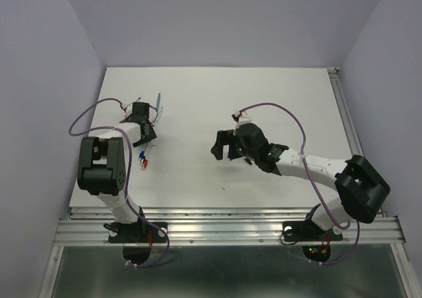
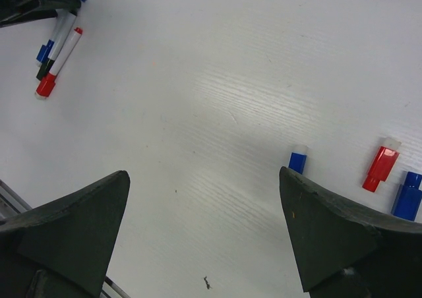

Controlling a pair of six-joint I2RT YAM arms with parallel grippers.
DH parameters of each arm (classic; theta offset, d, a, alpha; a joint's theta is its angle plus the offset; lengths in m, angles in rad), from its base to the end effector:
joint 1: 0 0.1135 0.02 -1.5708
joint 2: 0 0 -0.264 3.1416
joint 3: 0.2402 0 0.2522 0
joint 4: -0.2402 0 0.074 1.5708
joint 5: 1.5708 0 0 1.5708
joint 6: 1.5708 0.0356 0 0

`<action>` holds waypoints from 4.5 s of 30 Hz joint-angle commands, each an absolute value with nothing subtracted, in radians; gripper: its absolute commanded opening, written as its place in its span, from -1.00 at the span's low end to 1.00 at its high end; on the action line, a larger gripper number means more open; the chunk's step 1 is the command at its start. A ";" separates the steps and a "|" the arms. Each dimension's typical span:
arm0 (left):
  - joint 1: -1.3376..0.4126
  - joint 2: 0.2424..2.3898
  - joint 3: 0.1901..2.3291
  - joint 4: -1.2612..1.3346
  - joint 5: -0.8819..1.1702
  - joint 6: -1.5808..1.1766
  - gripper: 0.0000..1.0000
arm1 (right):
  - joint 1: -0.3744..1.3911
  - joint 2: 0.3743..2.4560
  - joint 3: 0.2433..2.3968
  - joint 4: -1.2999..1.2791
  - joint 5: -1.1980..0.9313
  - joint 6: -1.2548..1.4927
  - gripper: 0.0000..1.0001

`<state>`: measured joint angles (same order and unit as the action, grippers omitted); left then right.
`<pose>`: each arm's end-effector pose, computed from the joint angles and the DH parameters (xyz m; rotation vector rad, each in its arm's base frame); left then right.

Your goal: Open the pen caps

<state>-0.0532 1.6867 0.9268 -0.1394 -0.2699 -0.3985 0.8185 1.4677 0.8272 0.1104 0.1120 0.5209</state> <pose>0.3368 -0.0084 0.1657 -0.5303 2.3715 0.1315 0.2212 0.2305 0.2225 -0.2530 2.1583 0.6771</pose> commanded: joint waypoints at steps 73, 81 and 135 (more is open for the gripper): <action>-0.459 1.122 0.907 -0.121 -0.334 -0.787 -1.00 | 0.802 1.353 0.764 0.472 -0.327 0.598 1.00; -0.587 1.060 0.850 -0.046 -0.322 -0.877 -1.00 | 0.802 1.451 0.844 0.482 -0.386 0.660 0.99; -0.396 1.258 1.013 0.014 -0.365 -0.452 -1.00 | 0.847 1.376 0.735 0.018 -0.064 0.688 -0.99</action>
<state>-0.3969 1.3491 1.0695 0.1799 -0.4313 -0.5240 0.9028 1.3521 0.6121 0.3065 -0.4229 0.8074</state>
